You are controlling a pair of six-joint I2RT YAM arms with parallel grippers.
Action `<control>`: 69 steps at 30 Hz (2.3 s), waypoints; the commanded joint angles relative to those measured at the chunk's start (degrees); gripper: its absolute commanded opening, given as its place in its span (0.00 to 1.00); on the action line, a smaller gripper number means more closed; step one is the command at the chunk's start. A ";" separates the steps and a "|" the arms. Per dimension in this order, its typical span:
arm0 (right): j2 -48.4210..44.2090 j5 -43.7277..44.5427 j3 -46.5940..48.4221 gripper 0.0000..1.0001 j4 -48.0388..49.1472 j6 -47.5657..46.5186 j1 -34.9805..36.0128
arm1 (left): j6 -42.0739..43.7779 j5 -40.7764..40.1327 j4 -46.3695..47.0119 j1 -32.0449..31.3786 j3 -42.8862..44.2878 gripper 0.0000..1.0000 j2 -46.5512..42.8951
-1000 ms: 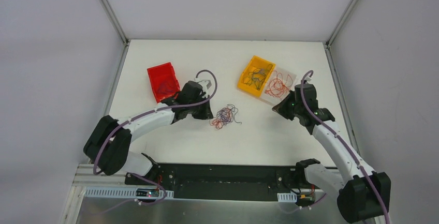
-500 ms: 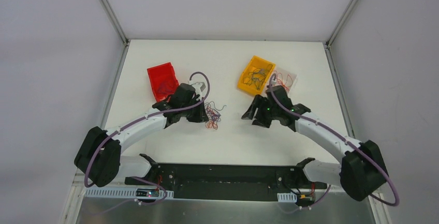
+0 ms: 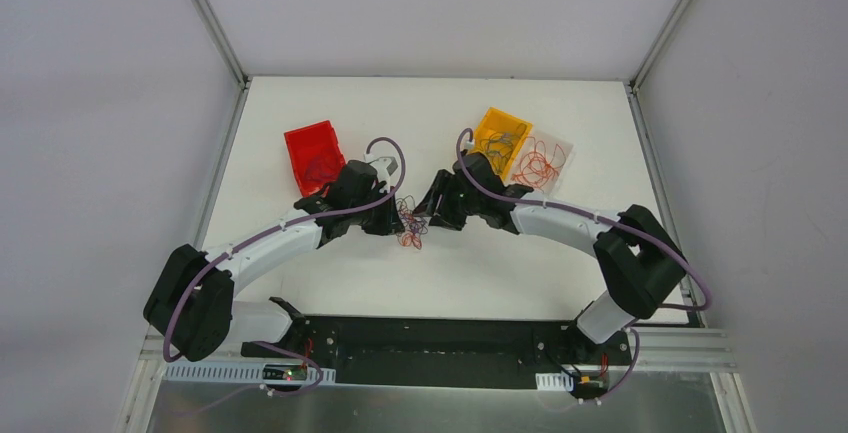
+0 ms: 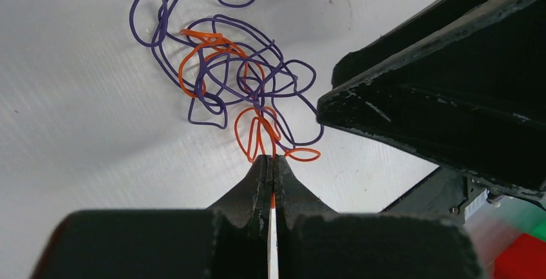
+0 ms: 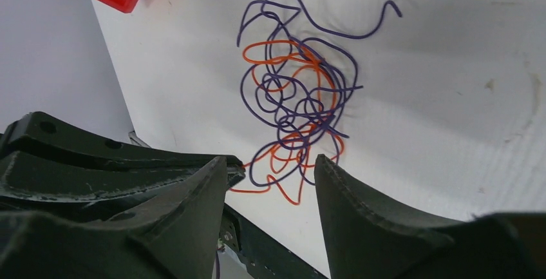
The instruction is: Untangle the cables
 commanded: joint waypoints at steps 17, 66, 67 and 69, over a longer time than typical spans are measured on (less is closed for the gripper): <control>2.28 4.23 1.15 0.00 4.57 1.22 3.08 | -1.28 -1.06 1.84 0.04 -1.71 0.00 -2.61; -37.33 -7.27 -9.75 0.00 -21.38 -16.76 -38.50 | -2.01 -24.29 -15.89 6.84 -0.06 0.00 -20.51; -37.36 -7.78 -7.48 0.00 -22.56 -16.97 -37.62 | -1.64 -21.49 -15.20 6.84 0.06 0.00 -19.90; -37.37 -8.72 -3.29 0.00 -24.75 -17.34 -35.00 | -0.93 -17.38 -14.09 6.84 0.48 0.00 -18.47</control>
